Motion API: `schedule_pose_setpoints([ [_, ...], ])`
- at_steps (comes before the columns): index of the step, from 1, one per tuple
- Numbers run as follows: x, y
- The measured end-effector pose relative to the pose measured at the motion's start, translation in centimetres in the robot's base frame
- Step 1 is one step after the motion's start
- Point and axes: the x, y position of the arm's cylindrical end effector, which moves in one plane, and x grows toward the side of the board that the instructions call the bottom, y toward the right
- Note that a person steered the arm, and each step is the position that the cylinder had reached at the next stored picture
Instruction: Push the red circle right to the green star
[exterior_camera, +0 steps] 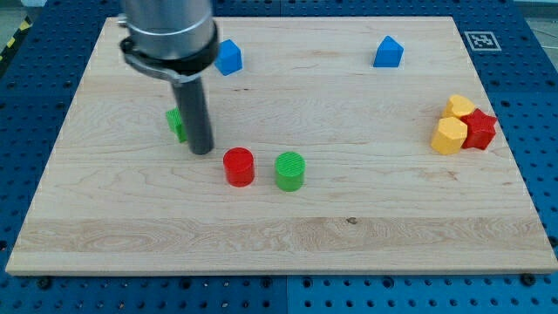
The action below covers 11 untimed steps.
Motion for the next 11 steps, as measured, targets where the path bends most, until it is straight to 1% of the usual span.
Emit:
schedule_pose_setpoints([
  [1,4.3,1.2],
  [2,9.2,3.7],
  [3,8.4,5.5],
  [4,7.5,6.1],
  [9,1.8,6.1],
  [11,0.7,5.7],
])
